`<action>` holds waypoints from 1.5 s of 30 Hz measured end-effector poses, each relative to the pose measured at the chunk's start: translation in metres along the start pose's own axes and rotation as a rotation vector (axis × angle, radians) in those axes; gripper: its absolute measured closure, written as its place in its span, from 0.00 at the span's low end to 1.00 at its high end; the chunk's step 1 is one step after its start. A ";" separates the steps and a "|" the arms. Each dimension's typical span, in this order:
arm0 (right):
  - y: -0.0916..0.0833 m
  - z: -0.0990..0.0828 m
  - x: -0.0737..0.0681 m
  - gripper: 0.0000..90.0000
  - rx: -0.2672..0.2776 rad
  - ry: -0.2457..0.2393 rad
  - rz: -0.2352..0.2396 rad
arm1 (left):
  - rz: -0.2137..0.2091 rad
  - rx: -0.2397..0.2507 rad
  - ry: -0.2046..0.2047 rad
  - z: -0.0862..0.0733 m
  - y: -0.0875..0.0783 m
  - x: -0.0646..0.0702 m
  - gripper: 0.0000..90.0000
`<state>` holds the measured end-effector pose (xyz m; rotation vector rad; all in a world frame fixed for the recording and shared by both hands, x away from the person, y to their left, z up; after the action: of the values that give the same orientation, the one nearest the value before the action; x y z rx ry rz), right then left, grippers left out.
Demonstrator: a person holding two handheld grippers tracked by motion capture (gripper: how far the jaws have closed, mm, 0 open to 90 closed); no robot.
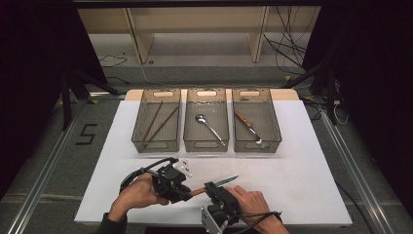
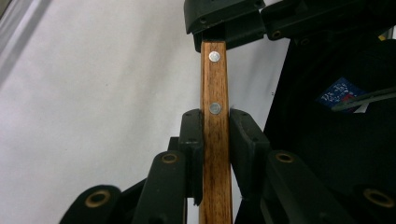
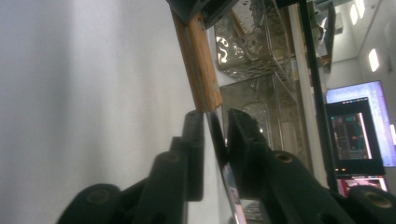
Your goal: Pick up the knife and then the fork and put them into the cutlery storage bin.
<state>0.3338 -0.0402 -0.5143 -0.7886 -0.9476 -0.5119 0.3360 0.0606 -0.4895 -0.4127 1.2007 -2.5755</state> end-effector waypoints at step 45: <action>-0.022 -0.107 0.131 0.99 -0.214 0.815 0.097 | 0.273 0.490 -0.170 -0.022 -0.035 -0.054 0.20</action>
<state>0.4390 -0.1443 -0.4301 -0.7162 -0.1002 -0.7747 0.3738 0.1169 -0.4840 -0.3228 0.5001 -2.4232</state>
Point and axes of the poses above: each handheld gripper's, and its own axes: y roughly forward along the jaws, z roughly out of its top, x roughly to its right, the point moved 9 cm from there along y, roughly forward along the jaws, and after that the axes turned 10 degrees about x, right-handed, at the moved point
